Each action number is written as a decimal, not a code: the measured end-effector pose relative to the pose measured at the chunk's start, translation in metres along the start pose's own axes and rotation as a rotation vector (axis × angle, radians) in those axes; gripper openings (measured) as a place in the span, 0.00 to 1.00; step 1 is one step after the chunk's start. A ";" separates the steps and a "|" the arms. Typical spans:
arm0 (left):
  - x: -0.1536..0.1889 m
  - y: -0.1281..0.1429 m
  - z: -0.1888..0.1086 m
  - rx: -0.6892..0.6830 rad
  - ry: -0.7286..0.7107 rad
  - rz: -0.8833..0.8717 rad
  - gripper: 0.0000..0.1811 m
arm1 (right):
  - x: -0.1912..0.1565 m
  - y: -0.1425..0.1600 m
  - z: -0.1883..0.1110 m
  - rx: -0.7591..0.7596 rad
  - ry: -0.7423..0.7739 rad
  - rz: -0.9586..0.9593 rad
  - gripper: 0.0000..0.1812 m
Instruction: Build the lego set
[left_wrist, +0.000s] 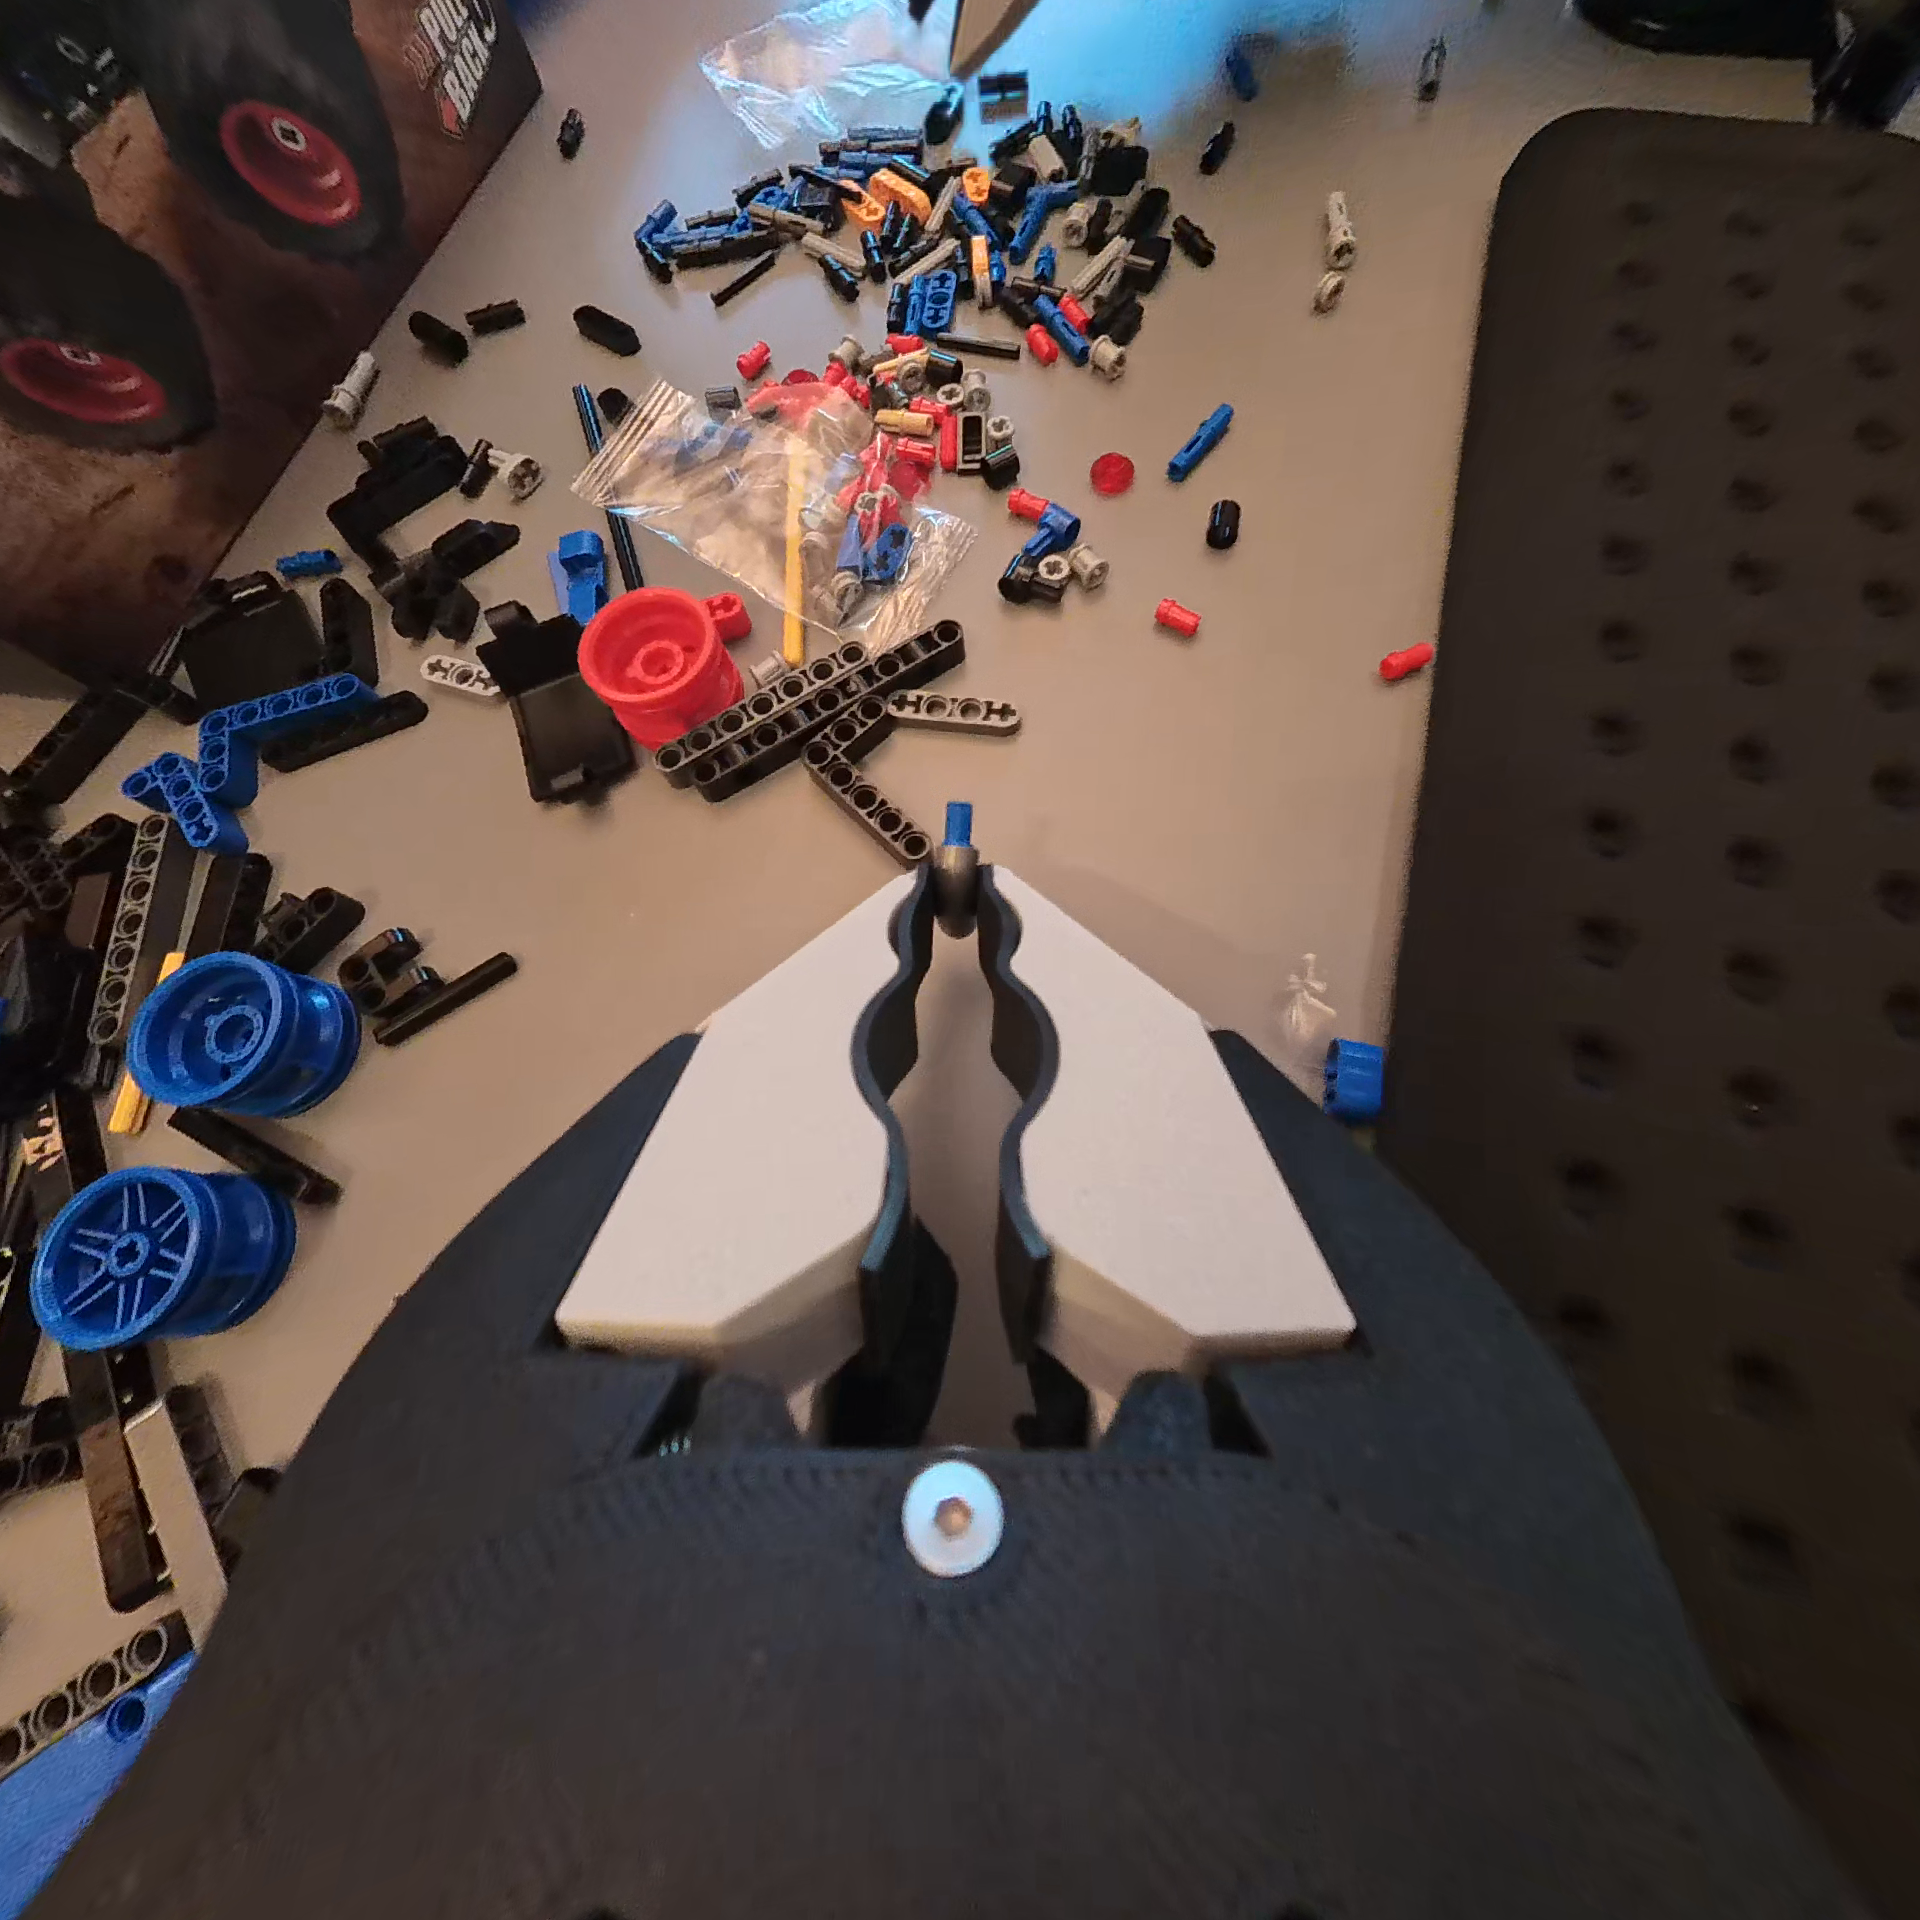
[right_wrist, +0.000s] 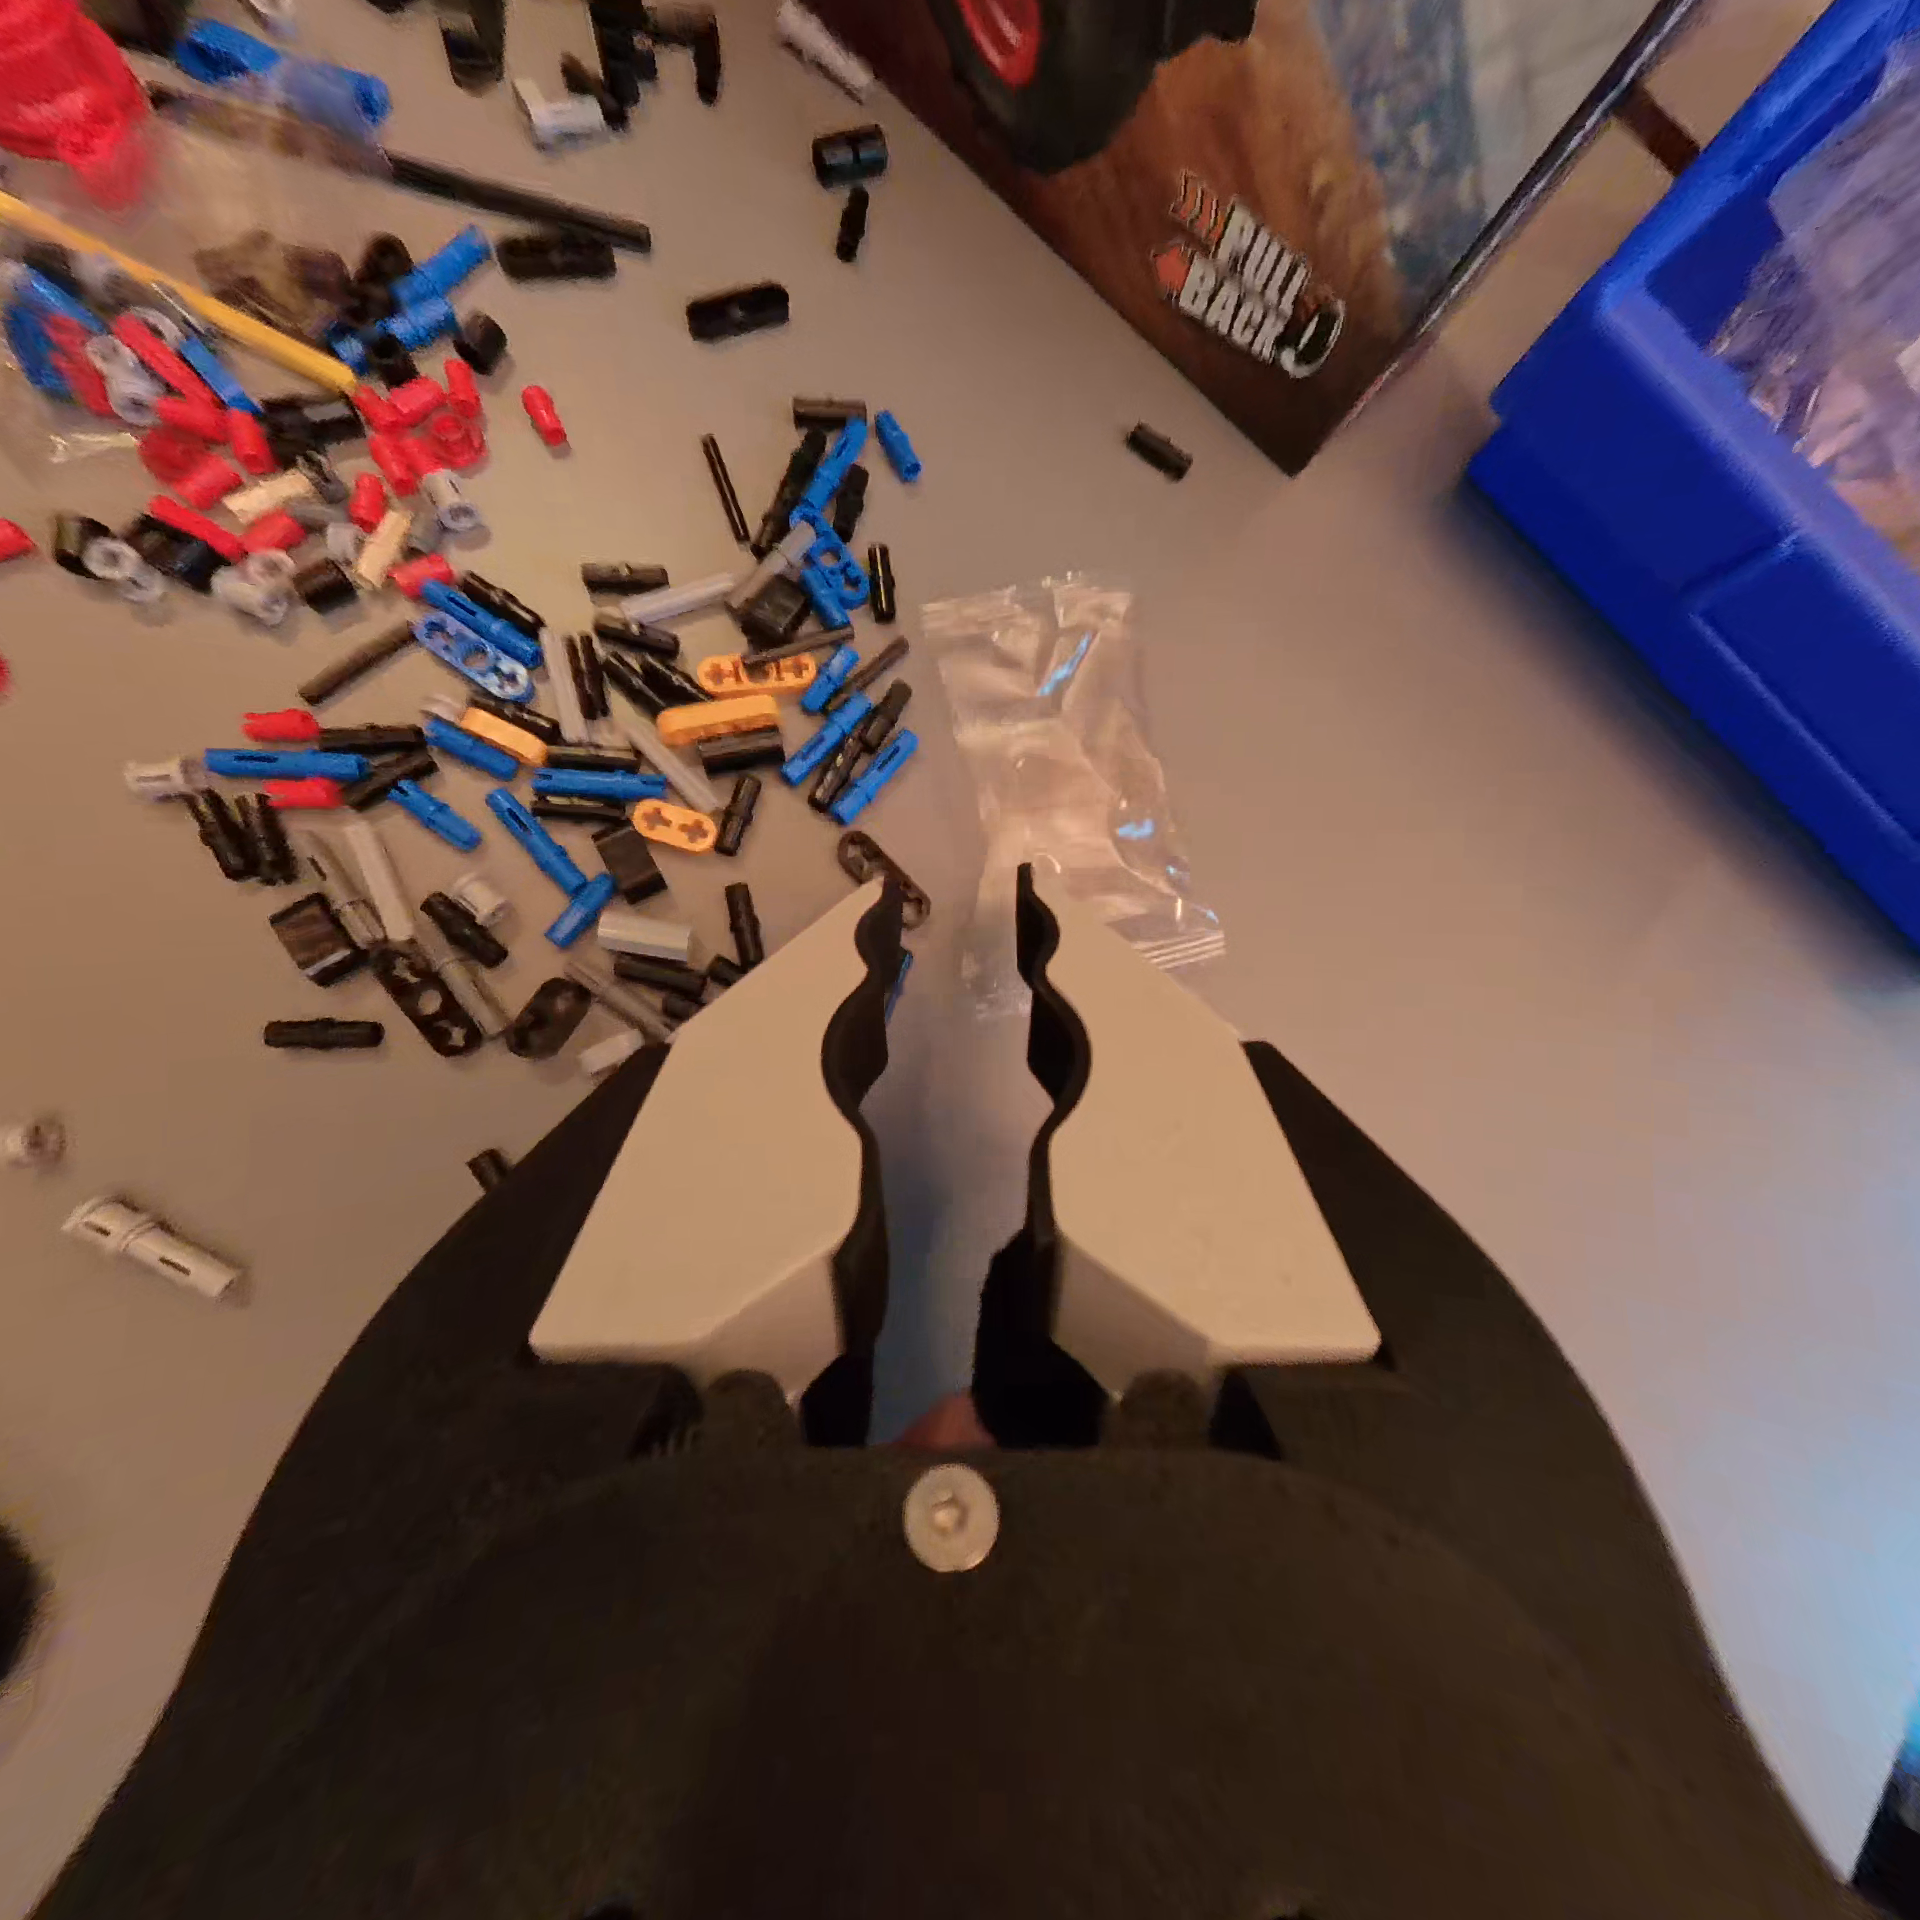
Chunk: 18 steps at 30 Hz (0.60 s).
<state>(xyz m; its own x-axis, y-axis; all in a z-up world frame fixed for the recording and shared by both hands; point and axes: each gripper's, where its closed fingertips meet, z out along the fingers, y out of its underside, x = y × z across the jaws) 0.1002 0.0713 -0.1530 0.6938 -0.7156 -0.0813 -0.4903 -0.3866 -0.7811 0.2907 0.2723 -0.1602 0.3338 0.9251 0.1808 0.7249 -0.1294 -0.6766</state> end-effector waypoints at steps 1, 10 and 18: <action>-0.001 0.000 0.000 -0.001 0.000 -0.003 0.03 | 0.000 -0.005 -0.002 0.023 -0.005 0.002 0.11; -0.006 0.005 0.001 -0.015 -0.014 -0.013 0.03 | -0.036 -0.035 -0.008 0.040 -0.078 -0.125 0.12; -0.010 0.006 0.000 -0.016 -0.016 -0.020 0.03 | -0.080 -0.045 0.007 0.016 -0.209 -0.225 0.16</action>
<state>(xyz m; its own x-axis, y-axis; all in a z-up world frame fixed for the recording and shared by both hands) 0.0904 0.0761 -0.1574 0.7118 -0.6983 -0.0752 -0.4840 -0.4102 -0.7730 0.2275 0.2065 -0.1493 0.0339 0.9835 0.1776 0.7567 0.0908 -0.6475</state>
